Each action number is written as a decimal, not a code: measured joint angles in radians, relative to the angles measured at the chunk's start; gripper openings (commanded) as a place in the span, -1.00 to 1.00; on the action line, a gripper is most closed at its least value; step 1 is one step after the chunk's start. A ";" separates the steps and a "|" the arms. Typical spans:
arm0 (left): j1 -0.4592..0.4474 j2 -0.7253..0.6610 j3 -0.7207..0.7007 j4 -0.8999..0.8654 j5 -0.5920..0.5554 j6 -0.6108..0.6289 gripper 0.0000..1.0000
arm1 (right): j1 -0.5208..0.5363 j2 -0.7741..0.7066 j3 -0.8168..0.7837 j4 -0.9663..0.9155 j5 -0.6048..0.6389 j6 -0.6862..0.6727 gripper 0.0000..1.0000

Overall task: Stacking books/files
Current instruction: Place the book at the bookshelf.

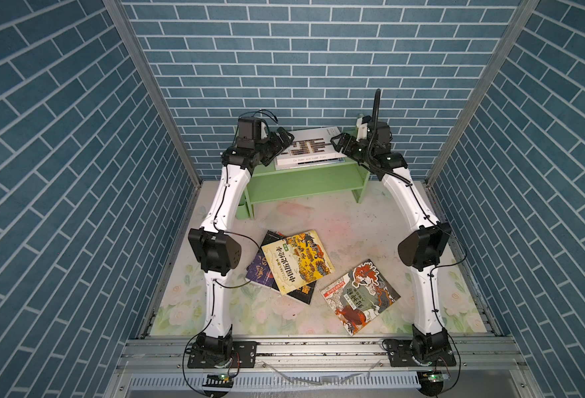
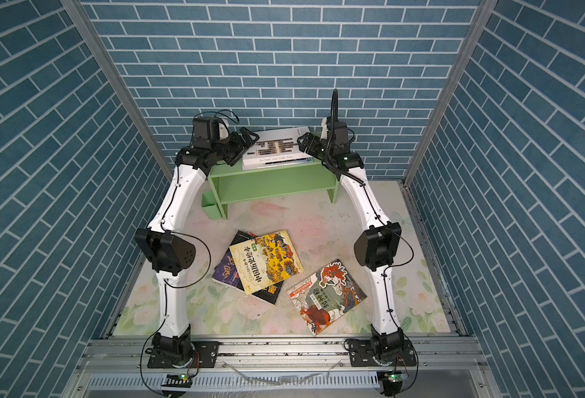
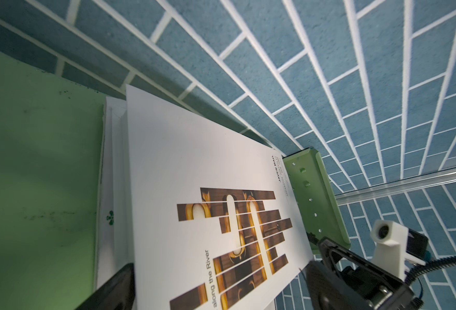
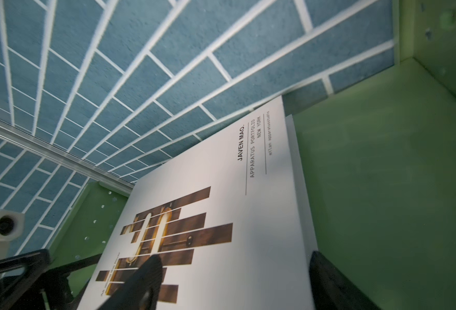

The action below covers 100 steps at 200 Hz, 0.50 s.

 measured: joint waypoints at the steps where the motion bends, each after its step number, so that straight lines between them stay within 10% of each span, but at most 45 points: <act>1: 0.000 0.000 0.000 0.000 0.000 0.000 0.99 | 0.000 0.000 0.000 0.000 0.000 0.000 0.71; 100: 0.006 0.000 -0.024 0.020 -0.001 -0.003 0.99 | 0.005 0.015 0.000 0.002 -0.002 -0.002 0.70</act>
